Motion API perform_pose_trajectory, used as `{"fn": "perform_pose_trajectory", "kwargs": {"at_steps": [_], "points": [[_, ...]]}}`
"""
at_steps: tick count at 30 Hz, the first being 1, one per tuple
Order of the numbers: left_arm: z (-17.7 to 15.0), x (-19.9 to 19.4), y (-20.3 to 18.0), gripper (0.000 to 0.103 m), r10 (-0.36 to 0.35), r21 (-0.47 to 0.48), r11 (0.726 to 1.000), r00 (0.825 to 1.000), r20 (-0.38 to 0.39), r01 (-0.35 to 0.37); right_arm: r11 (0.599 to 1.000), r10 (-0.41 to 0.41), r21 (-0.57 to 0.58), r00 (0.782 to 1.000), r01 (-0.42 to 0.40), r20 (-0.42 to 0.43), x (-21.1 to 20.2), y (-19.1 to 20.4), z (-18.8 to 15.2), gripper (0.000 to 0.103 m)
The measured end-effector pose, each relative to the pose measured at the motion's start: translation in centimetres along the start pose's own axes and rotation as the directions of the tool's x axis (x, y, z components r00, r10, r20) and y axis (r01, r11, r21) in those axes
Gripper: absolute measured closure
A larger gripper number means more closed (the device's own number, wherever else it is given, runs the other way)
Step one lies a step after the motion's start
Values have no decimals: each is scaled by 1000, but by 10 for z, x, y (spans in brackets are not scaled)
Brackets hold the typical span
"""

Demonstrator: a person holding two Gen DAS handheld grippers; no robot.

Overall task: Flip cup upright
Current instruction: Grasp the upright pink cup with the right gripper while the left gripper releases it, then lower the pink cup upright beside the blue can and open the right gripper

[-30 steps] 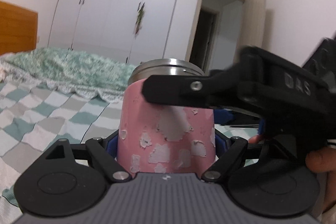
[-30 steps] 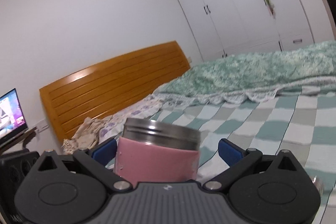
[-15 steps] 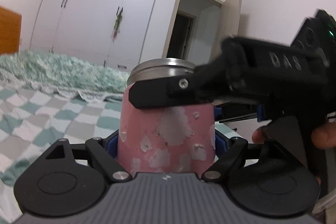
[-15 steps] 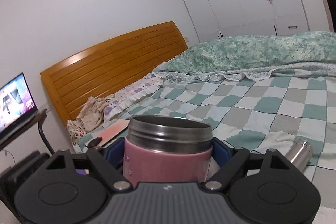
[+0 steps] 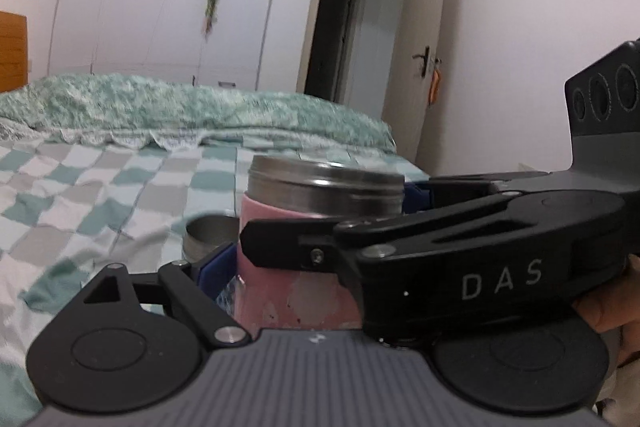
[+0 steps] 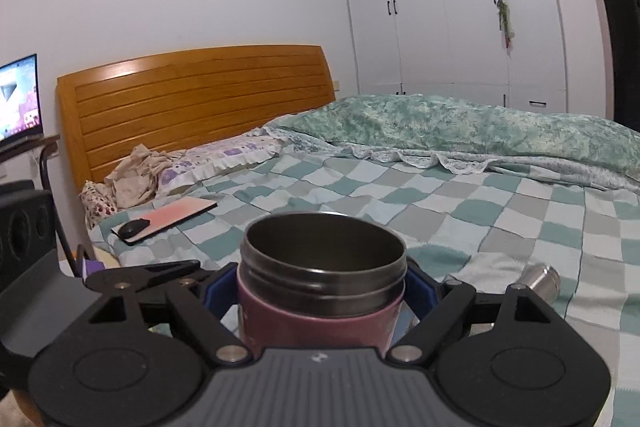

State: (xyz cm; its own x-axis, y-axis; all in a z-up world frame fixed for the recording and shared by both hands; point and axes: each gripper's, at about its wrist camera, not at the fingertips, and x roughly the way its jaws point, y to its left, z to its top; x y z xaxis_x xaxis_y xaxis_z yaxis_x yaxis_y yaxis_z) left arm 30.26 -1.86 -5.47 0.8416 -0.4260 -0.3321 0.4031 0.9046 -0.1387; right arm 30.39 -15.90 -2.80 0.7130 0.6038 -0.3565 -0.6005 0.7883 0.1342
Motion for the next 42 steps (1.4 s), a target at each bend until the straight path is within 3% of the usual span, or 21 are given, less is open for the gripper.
{"fn": "perform_pose_trajectory", "kwargs": {"at_steps": [12, 17, 20, 26, 33, 39, 42], "points": [[-56, 35, 6, 17, -38, 44, 998, 996, -77, 41, 997, -74, 20, 997, 75, -35, 28, -18, -56, 19], [-75, 48, 11, 18, -51, 38, 998, 992, -115, 56, 995, -90, 28, 990, 93, -112, 44, -23, -71, 19], [-86, 44, 8, 18, -41, 66, 997, 996, -84, 47, 996, -88, -4, 991, 88, -104, 42, -20, -77, 18], [-84, 44, 11, 16, -48, 39, 998, 989, -138, 54, 998, -63, -21, 992, 61, -111, 34, -18, -65, 15], [-84, 33, 9, 11, -23, 49, 998, 993, -114, 29, 999, -51, -5, 992, 50, -113, 30, -21, -65, 16], [-80, 14, 12, 8, 15, 30, 999, 995, -102, -12, 998, -60, 15, 992, 62, -111, 24, -22, -69, 16], [-79, -2, 16, 3, 88, 50, 995, 991, -100, -84, 997, -74, 6, 992, 75, -104, 19, -19, -69, 15]]}}
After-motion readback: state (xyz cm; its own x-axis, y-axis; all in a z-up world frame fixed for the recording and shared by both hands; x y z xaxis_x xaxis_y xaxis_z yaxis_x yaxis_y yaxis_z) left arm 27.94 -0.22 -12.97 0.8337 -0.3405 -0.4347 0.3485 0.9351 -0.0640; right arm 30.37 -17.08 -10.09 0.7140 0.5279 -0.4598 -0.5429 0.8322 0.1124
